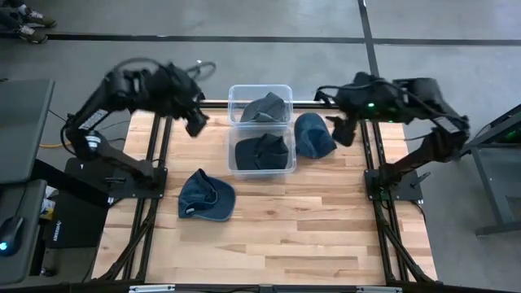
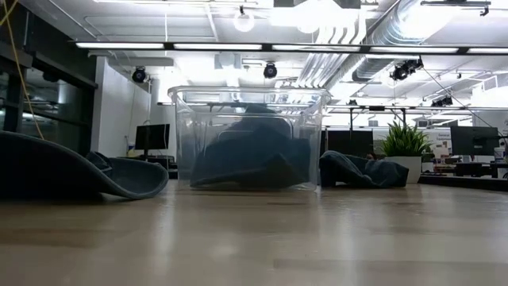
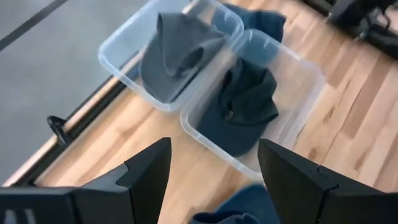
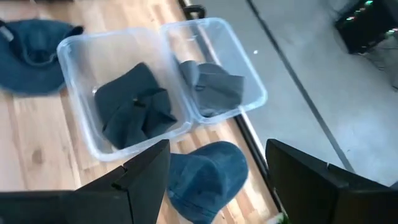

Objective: Pick & Place hat
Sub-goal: Put the bottom dark blue cap into the bottom transparent bin

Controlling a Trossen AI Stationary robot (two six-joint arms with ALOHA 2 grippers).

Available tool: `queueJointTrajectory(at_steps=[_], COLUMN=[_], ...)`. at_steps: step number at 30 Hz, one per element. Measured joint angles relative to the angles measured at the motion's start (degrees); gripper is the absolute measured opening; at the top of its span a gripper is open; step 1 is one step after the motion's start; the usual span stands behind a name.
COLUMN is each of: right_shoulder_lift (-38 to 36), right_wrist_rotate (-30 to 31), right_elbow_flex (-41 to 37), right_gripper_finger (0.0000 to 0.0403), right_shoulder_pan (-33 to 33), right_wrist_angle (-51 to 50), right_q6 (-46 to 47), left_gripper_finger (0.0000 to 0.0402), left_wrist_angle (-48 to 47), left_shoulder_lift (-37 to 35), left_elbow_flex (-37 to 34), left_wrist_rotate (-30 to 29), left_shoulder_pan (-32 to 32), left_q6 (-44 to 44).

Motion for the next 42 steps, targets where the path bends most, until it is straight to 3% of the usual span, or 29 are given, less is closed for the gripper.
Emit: queueJointTrajectory(at_steps=[9,14,18,24,29,34,38,42], right_shoulder_lift=[-4.8,-9.8,-15.7,-23.4,-27.6,-29.9,-30.6,-30.7], right_wrist_rotate=[0.0,0.1,-1.4,-8.1,-12.7,-17.3,-19.8,-20.6], right_elbow_flex=[-2.6,-15.6,-29.8,-48.4,-59.1,-65.7,-69.0,-70.7], right_gripper_finger=[0.0259,0.0259,0.0259,0.0259,0.0259,0.0259,0.0259,0.0259], right_shoulder_pan=[-0.1,-0.1,-0.1,-0.1,-0.1,-0.1,-0.1,-0.1], right_wrist_angle=[-1.9,0.5,9.1,23.8,31.9,37.3,38.6,38.8], right_q6=[3.0,3.8,4.2,3.5,5.5,9.7,11.6,12.1], left_gripper_finger=[0.0237,0.0237,0.0237,0.0237,0.0237,0.0237,0.0237,0.0237], left_wrist_angle=[20.6,29.6,32.1,32.4,32.6,32.8,32.0,30.8], left_shoulder_lift=[-11.3,-17.2,-19.1,-17.7,-15.0,-11.8,-9.3,-8.1], left_elbow_flex=[-30.0,-45.1,-53.4,-57.9,-58.0,-58.0,-58.0,-58.0], left_wrist_rotate=[-5.9,-9.2,-9.9,-8.3,-9.0,-10.5,-13.8,-15.5], left_shoulder_pan=[-16.5,-24.9,-32.3,-42.2,-48.4,-53.7,-57.5,-61.1], left_q6=[-17.0,-31.6,-41.1,-52.6,-62.1,-75.9,-92.3,-99.4])
